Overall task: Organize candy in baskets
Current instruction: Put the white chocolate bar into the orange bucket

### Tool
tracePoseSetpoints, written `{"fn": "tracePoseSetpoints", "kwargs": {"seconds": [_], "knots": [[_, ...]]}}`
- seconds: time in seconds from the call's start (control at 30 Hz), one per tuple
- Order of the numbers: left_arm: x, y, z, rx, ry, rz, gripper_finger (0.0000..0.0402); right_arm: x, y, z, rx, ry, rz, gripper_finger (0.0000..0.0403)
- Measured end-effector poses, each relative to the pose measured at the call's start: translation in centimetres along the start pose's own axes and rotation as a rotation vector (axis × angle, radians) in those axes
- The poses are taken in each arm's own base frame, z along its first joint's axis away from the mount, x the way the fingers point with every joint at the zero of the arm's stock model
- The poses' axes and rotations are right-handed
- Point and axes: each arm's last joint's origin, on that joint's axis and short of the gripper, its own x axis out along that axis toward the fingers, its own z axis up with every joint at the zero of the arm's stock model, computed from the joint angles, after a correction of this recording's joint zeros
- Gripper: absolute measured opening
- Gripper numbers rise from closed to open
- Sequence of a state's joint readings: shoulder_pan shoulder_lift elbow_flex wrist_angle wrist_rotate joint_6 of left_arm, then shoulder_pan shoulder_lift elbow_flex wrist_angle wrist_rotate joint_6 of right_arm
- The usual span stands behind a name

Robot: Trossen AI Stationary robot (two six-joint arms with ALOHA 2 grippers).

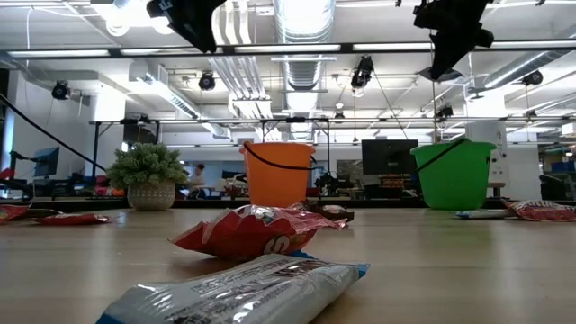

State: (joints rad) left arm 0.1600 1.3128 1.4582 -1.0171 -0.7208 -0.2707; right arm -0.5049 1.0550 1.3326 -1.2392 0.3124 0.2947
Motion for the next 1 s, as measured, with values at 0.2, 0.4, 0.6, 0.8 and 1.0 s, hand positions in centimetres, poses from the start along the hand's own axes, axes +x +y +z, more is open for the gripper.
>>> {"fn": "tracePoseSetpoints", "kwargs": {"seconds": [0.2,0.4,0.6,0.8,1.0], "knots": [[0.9,1.2,0.3,0.012,0.009,0.045,0.0137,-0.4,-0.2,0.4,0.007,-0.028,0.002,0.0013],[1.9,2.5,0.9,0.029,0.001,0.093,0.0137,-0.1,-0.5,0.8,0.031,-0.033,-0.008,0.0013],[3.1,4.5,1.5,0.03,-0.006,0.159,0.0137,0.5,-0.3,1.3,0.072,-0.036,-0.005,0.0013],[4.4,7.0,1.8,0.015,0.009,0.238,0.0137,1.0,-0.8,2.3,0.178,-0.098,-0.017,0.0013],[5.5,9.0,1.9,-0.048,0.011,0.199,0.0137,1.7,-1.8,3.1,0.264,-0.126,-0.041,0.0013]]}}
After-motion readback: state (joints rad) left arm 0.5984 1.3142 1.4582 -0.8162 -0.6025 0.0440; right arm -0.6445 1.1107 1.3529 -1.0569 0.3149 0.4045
